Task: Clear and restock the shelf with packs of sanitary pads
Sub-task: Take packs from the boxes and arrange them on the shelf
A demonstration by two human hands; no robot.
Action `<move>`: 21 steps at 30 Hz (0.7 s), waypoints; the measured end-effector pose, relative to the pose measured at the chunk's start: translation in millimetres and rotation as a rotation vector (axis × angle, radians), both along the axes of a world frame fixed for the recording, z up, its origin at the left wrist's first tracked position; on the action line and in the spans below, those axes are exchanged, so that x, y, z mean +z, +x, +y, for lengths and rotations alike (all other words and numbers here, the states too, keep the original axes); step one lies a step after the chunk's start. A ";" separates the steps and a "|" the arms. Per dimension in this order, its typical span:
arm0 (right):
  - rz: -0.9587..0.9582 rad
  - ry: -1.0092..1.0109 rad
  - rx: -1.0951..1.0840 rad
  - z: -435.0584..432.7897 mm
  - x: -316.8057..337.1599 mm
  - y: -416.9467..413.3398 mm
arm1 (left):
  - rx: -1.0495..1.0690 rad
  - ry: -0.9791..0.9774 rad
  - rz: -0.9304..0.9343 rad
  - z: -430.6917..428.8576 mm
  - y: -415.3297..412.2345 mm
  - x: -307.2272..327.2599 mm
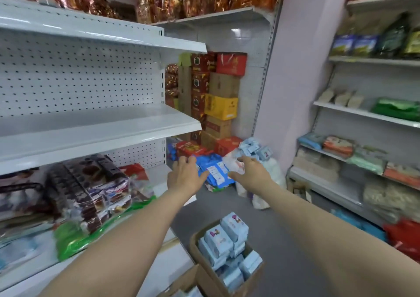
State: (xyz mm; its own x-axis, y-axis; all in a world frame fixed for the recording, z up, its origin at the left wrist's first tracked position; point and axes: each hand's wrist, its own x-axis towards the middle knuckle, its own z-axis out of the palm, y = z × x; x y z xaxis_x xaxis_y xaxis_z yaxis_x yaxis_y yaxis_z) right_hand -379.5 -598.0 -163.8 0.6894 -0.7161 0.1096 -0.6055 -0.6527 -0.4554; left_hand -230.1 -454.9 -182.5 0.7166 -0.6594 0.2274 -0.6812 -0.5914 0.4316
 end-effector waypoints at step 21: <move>0.282 0.377 0.039 -367.2 -195.6 95.3 | 0.224 0.238 0.460 -332.8 80.2 -185.0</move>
